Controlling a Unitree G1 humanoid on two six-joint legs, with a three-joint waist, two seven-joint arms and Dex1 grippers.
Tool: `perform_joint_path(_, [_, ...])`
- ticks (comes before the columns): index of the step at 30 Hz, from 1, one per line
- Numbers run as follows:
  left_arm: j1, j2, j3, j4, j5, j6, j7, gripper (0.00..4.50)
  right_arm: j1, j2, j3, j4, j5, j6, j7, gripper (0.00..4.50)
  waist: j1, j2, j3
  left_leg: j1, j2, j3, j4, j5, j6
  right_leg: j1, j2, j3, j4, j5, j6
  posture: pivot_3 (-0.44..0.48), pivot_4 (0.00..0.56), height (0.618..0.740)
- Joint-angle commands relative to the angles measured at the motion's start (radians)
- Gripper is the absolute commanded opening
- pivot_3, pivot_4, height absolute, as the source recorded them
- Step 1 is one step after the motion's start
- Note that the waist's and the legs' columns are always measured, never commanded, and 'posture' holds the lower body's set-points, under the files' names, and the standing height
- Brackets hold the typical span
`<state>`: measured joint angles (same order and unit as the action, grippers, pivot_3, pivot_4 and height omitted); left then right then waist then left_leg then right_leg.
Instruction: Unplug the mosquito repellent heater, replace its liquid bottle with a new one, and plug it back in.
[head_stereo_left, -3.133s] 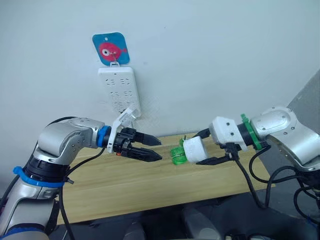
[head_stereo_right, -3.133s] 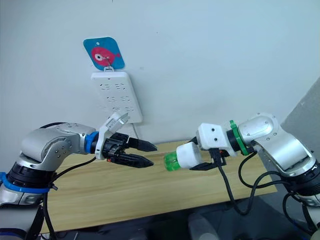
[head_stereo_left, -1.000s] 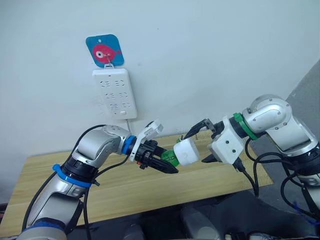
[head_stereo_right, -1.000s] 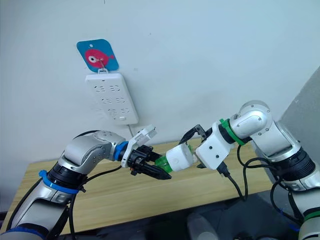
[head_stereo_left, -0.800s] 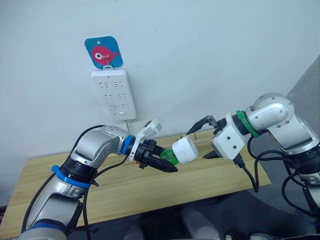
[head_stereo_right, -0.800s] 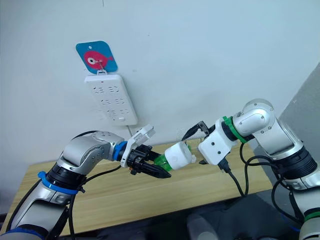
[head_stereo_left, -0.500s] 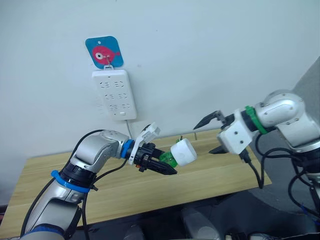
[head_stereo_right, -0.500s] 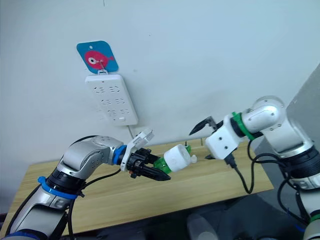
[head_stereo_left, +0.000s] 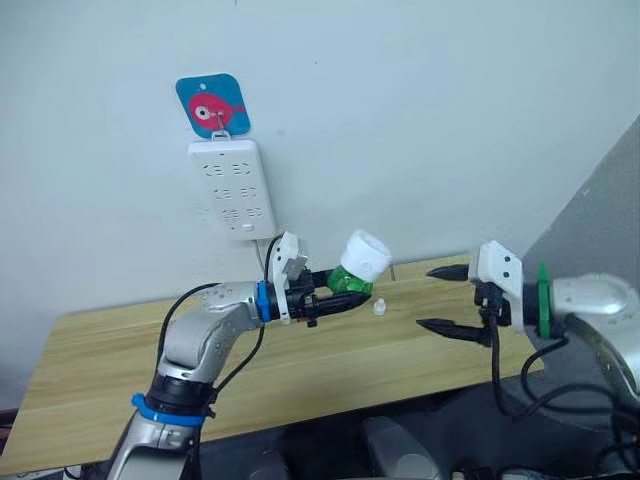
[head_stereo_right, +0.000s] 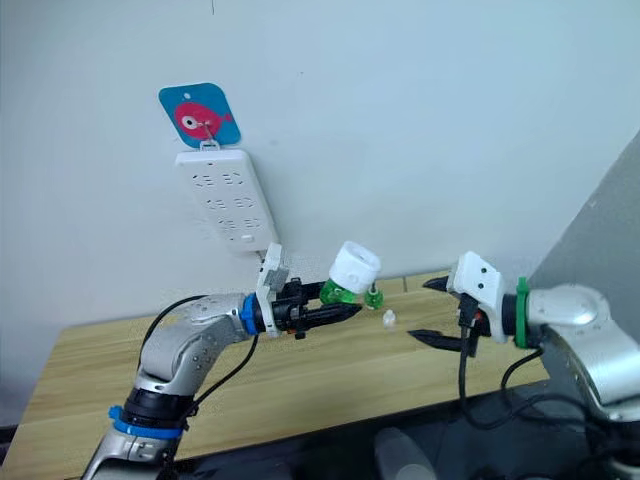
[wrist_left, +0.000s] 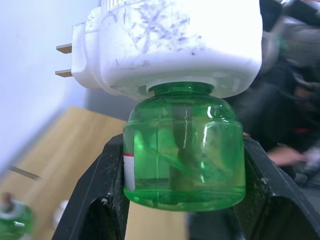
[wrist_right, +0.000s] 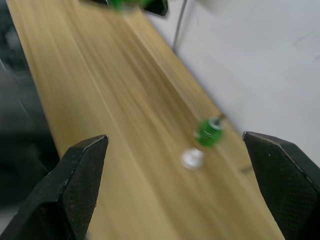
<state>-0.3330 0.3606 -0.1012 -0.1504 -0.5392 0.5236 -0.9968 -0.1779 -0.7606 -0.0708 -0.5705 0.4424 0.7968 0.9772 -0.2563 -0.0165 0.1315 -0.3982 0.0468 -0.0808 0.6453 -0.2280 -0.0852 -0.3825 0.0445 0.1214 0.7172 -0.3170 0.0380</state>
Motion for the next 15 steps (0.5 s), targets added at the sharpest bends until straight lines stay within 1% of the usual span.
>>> perform_joint_path(1, [0.033,-0.053,0.0,-0.04,0.078,-0.177,0.074,2.25,0.012,0.166,-0.11,-0.167,0.169,0.194,-0.228,4.5,0.001,0.0,0.0,0.0,0.0,0.0,0.0,0.0,0.0,0.0,0.0,0.0,0.0,0.0,0.0,-0.276,0.092,0.729])
perform_joint_path(2, [0.043,-0.076,0.003,-0.034,0.091,-0.205,0.101,2.25,0.014,0.223,-0.124,-0.203,0.203,0.232,-0.289,4.5,0.002,0.0,0.0,0.0,0.0,0.001,0.0,0.0,0.0,0.0,0.0,0.001,0.0,0.0,0.0,-0.277,0.093,0.729])
perform_joint_path(4, [0.053,-0.104,0.006,-0.018,0.124,-0.269,0.136,2.25,0.008,0.303,-0.14,-0.255,0.244,0.289,-0.386,4.5,0.005,0.0,0.0,0.0,0.0,0.0,0.0,0.0,0.0,0.0,0.0,0.0,0.0,-0.001,0.001,-0.277,0.093,0.729])
perform_joint_path(7, [0.056,-0.138,0.0,0.017,0.186,-0.386,0.182,2.25,-0.006,0.426,-0.12,-0.328,0.257,0.334,-0.558,4.5,0.005,0.0,0.0,-0.001,0.0,0.0,0.0,0.0,0.0,0.0,0.0,0.001,-0.001,-0.001,0.001,-0.278,0.093,0.729])
perform_joint_path(11, [0.049,-0.181,-0.006,0.052,0.239,-0.48,0.248,2.25,-0.04,0.544,-0.076,-0.383,0.29,0.389,-0.715,4.5,0.004,0.0,-0.001,-0.001,0.0,0.0,-0.001,0.0,0.0,-0.001,0.001,0.001,-0.002,-0.001,0.001,-0.285,0.094,0.729])
perform_joint_path(15, [0.052,-0.2,-0.015,0.08,0.273,-0.541,0.277,2.25,-0.08,0.633,-0.046,-0.366,0.283,0.399,-0.831,4.5,0.003,0.0,-0.001,-0.002,0.0,0.0,-0.001,0.0,0.0,-0.001,0.001,0.001,-0.002,-0.001,0.001,-0.285,0.094,0.729])
